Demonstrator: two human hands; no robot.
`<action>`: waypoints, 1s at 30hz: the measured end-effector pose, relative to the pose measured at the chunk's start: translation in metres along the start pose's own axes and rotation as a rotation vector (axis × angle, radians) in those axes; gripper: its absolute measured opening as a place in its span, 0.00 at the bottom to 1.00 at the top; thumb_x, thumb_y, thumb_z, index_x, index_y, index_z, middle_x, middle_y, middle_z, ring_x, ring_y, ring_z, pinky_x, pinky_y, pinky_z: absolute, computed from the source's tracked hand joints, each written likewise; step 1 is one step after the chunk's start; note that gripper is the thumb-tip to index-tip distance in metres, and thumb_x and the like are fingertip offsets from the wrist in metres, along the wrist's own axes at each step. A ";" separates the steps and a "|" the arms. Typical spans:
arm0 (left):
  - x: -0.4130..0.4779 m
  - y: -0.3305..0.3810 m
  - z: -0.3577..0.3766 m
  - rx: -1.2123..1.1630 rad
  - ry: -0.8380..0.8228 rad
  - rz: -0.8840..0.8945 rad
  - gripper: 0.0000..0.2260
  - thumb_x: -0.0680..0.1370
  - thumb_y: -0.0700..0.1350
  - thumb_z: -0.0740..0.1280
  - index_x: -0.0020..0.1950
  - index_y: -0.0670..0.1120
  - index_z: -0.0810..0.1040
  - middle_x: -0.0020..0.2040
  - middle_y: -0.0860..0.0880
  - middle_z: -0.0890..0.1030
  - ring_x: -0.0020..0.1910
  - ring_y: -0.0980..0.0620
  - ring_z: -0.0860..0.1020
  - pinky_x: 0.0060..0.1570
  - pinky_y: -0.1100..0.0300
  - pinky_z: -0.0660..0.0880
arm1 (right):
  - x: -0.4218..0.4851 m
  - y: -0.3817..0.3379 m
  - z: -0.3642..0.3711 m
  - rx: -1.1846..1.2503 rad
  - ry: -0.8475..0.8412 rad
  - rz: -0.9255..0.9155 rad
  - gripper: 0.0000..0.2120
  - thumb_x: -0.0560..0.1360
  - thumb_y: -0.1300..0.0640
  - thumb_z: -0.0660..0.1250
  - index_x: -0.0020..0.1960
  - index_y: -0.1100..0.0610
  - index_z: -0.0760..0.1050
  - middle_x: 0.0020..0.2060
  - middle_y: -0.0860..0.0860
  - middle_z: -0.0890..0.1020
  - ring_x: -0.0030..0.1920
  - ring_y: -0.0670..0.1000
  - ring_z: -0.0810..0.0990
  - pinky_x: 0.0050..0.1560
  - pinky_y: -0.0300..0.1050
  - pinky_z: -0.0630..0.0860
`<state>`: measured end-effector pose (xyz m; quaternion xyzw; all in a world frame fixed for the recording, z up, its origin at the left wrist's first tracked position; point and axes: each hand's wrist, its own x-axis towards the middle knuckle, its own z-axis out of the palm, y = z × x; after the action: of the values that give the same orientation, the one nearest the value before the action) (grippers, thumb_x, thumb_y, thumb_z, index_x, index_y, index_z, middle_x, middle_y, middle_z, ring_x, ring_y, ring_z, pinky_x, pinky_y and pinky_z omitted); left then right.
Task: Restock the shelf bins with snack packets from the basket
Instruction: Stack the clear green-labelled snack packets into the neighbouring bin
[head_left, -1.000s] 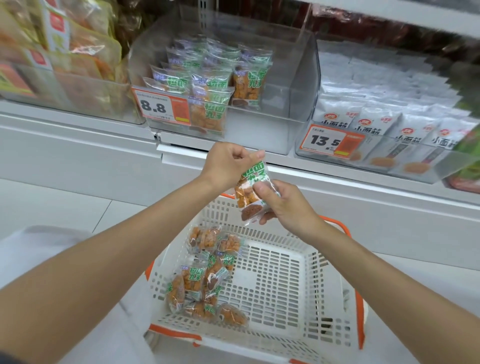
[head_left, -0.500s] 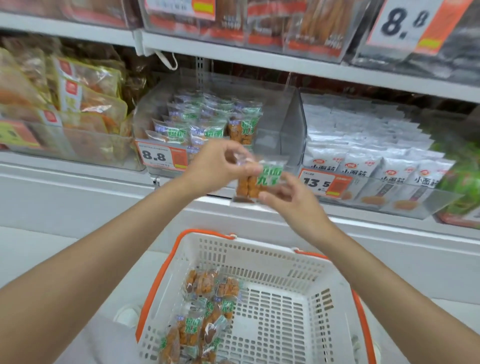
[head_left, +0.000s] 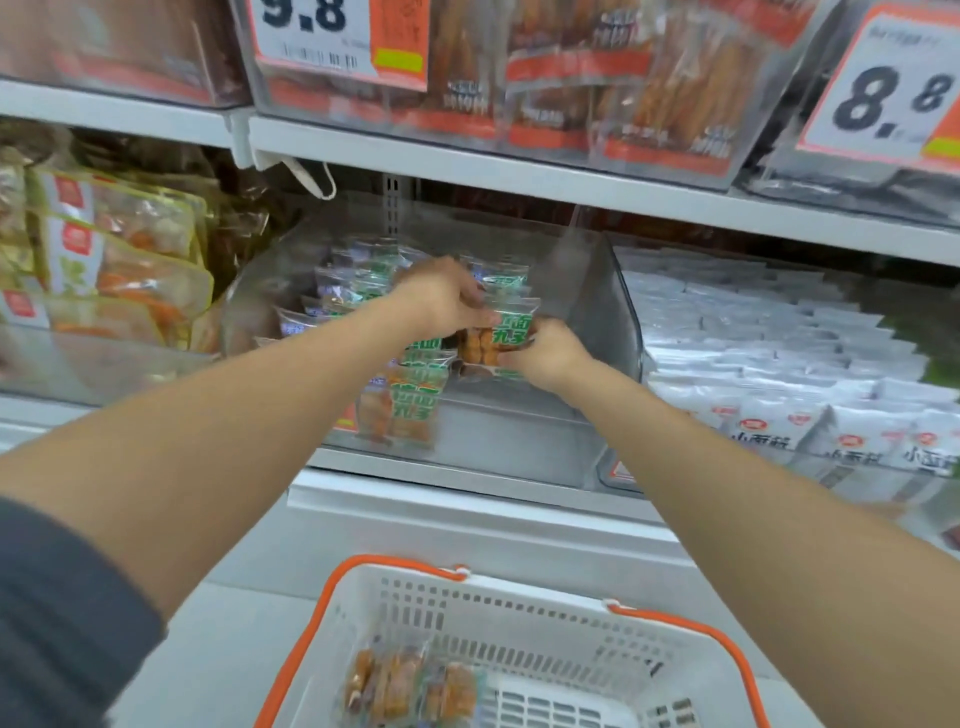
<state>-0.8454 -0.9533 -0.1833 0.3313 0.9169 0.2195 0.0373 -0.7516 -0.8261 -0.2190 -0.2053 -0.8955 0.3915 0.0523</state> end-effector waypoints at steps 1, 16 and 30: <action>0.003 -0.001 0.000 0.053 -0.002 0.002 0.19 0.71 0.63 0.72 0.53 0.51 0.84 0.59 0.52 0.81 0.55 0.48 0.79 0.56 0.51 0.77 | 0.005 -0.002 0.004 -0.043 -0.017 0.013 0.18 0.72 0.54 0.75 0.58 0.62 0.79 0.53 0.59 0.83 0.53 0.58 0.81 0.54 0.51 0.78; -0.007 -0.003 -0.012 0.113 -0.033 0.112 0.29 0.69 0.52 0.77 0.68 0.51 0.76 0.68 0.52 0.76 0.64 0.49 0.75 0.62 0.52 0.74 | 0.011 -0.004 0.012 -0.019 -0.095 0.156 0.43 0.67 0.55 0.79 0.73 0.62 0.59 0.65 0.56 0.71 0.62 0.57 0.74 0.60 0.51 0.76; 0.001 -0.010 -0.009 0.172 -0.039 0.138 0.30 0.71 0.54 0.76 0.71 0.54 0.72 0.72 0.52 0.71 0.70 0.45 0.68 0.65 0.46 0.71 | 0.006 -0.005 0.013 -0.024 -0.094 0.216 0.23 0.71 0.54 0.76 0.58 0.59 0.67 0.47 0.52 0.75 0.46 0.54 0.82 0.52 0.51 0.82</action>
<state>-0.8540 -0.9630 -0.1792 0.3997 0.9065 0.1357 0.0117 -0.7620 -0.8355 -0.2245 -0.2825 -0.8743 0.3932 -0.0348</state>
